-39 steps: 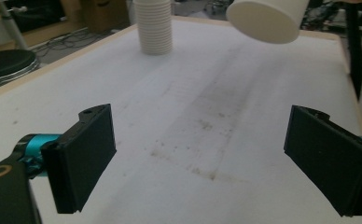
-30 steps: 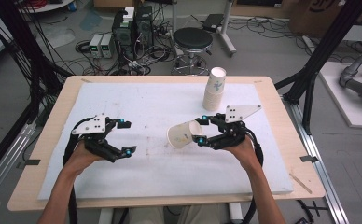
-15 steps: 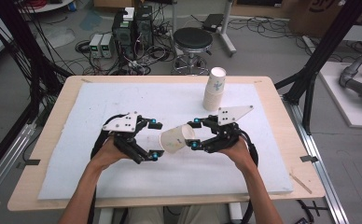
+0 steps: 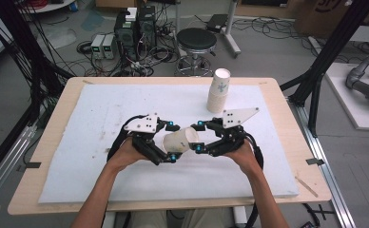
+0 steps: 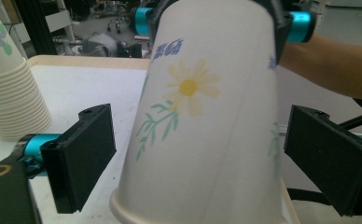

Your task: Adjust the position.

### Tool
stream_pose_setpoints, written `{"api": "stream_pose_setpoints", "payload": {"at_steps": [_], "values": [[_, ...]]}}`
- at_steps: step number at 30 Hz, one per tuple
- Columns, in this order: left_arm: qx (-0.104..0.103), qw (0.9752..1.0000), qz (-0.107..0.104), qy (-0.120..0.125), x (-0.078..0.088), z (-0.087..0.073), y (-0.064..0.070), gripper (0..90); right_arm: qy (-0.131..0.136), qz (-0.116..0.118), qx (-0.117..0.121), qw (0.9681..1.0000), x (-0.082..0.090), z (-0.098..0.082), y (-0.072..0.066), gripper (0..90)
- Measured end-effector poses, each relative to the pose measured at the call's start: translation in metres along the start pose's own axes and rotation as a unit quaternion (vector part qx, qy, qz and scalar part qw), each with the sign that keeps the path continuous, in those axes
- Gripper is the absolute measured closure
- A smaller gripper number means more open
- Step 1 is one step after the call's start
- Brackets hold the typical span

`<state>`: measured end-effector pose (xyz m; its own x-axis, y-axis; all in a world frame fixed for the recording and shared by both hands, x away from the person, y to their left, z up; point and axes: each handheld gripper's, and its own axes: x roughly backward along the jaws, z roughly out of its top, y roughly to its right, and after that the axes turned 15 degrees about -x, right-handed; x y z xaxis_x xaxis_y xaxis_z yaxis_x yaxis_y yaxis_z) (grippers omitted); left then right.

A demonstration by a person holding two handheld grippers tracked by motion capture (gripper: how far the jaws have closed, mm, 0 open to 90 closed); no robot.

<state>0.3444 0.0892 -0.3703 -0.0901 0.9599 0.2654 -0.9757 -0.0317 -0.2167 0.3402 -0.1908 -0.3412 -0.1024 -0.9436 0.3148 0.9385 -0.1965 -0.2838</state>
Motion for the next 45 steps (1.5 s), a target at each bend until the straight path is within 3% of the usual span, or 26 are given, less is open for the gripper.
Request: {"api": "stream_pose_setpoints", "payload": {"at_steps": [5,11,14,24,25,27,28,32,36,38,41,42,43,44,45], "values": [[0.003,1.0,-0.002,-0.007,-0.001,-0.002,-0.002,9.9,0.002,0.004,0.0,1.0,0.0,0.0,0.0,38.3],[0.007,0.9998,-0.016,-0.004,-0.001,-0.004,-0.003,19.6,0.001,0.005,-0.002,1.0,0.0,0.0,0.0,38.3],[-0.004,0.9997,-0.023,-0.001,0.0,-0.004,-0.003,25.8,0.001,0.004,-0.003,1.0,0.0,0.0,0.0,38.3],[-0.014,0.9996,-0.022,-0.008,0.001,-0.003,-0.002,29.8,-0.003,0.004,-0.003,1.0,0.0,-0.001,0.0,37.8],[-0.013,0.9997,-0.019,-0.008,0.001,-0.003,-0.001,29.9,-0.004,0.001,-0.001,1.0,0.0,-0.001,0.0,35.0],[-0.011,0.9998,-0.016,-0.008,0.002,-0.003,-0.002,29.9,-0.007,-0.009,-0.004,0.9999,-0.002,-0.001,-0.002,18.1],[-0.009,0.9998,-0.016,-0.008,0.002,-0.003,-0.002,29.9,-0.013,-0.021,-0.004,0.9997,-0.002,-0.001,-0.002,17.8],[-0.007,0.9998,-0.01,-0.014,0.005,-0.002,-0.001,30.0,-0.016,-0.032,-0.01,0.9993,0.0,-0.002,-0.004,15.9],[-0.006,0.9994,-0.009,-0.032,0.009,-0.001,0.0,29.9,-0.038,-0.049,-0.005,0.9981,0.002,-0.002,-0.006,15.8],[-0.007,0.9978,-0.014,-0.064,0.011,0.001,-0.001,29.9,-0.058,-0.061,0.001,0.9964,0.003,-0.002,-0.009,15.9],[-0.011,0.9926,-0.039,-0.115,0.011,0.007,-0.004,29.9,-0.095,-0.069,0.004,0.9931,0.0,-0.002,-0.011,15.8],[-0.016,0.9901,-0.049,-0.13,0.01,0.009,-0.004,29.8,-0.108,-0.076,0.007,0.9912,-0.002,-0.002,-0.012,15.8],[-0.022,0.9872,-0.059,-0.147,0.008,0.011,-0.005,29.8,-0.137,-0.086,0.011,0.9867,-0.004,-0.001,-0.013,15.8],[-0.027,0.984,-0.067,-0.163,0.007,0.013,-0.006,29.8,-0.137,-0.086,0.011,0.9867,-0.004,-0.001,-0.013,15.8],[-0.029,0.9805,-0.076,-0.179,0.006,0.016,-0.006,29.8,-0.151,-0.092,0.014,0.9841,-0.006,0.0,-0.013,15.9]]}}
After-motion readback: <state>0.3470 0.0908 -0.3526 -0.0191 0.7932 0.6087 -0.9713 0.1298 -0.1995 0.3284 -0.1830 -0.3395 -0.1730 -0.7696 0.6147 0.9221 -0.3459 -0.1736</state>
